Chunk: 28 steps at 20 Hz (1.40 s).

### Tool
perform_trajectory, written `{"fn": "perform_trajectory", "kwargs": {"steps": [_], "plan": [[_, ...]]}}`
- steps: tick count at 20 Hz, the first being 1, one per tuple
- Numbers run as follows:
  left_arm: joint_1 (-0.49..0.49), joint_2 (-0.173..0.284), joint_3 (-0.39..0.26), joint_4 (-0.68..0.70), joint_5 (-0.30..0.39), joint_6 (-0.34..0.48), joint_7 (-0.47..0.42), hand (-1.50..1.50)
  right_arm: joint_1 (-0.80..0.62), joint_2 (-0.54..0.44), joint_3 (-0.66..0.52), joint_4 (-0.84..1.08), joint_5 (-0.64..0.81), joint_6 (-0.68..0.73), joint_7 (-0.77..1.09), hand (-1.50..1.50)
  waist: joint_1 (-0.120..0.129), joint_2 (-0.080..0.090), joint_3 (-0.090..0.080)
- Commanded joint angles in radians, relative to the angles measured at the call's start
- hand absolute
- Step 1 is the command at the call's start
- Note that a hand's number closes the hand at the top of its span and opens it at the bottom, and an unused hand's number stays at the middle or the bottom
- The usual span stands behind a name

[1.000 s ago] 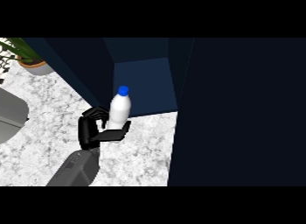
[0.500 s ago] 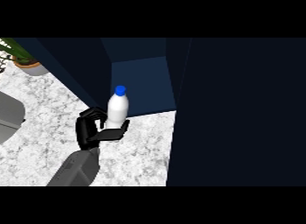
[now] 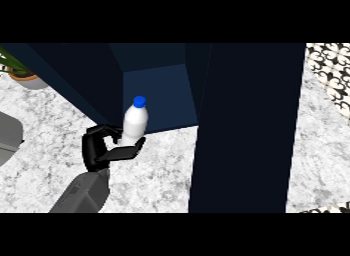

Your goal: Pick up the bottled water, place it into the cabinet and close the cabinet

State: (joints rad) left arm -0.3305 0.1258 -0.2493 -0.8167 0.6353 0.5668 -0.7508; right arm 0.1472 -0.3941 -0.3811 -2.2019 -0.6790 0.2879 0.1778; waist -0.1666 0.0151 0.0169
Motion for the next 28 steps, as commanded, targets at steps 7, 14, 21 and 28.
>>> {"fn": "perform_trajectory", "kwargs": {"steps": [7, 14, 21, 28], "plan": [[-0.259, -0.043, -0.028, 0.036, -0.004, 0.047, 0.121, -1.5, -0.016, -0.012, -0.006, 0.028, -0.021, 0.01, 0.007, -1.5, -0.057, 0.024, -0.019], [-0.247, -0.023, -0.04, 0.024, -0.004, 0.077, 0.121, -1.5, -0.027, -0.018, -0.008, 0.048, -0.032, 0.034, -0.006, -1.5, -0.072, 0.025, -0.018], [-0.236, 0.013, -0.096, -0.005, -0.03, 0.047, 0.105, -1.5, -0.041, -0.023, 0.013, 0.052, -0.035, 0.052, -0.003, -1.5, -0.089, 0.027, -0.018], [-0.272, 0.032, -0.156, -0.051, -0.059, 0.024, 0.107, 1.5, -0.056, -0.033, 0.0, 0.065, -0.029, 0.054, -0.009, -1.5, -0.062, 0.014, -0.018]]}}
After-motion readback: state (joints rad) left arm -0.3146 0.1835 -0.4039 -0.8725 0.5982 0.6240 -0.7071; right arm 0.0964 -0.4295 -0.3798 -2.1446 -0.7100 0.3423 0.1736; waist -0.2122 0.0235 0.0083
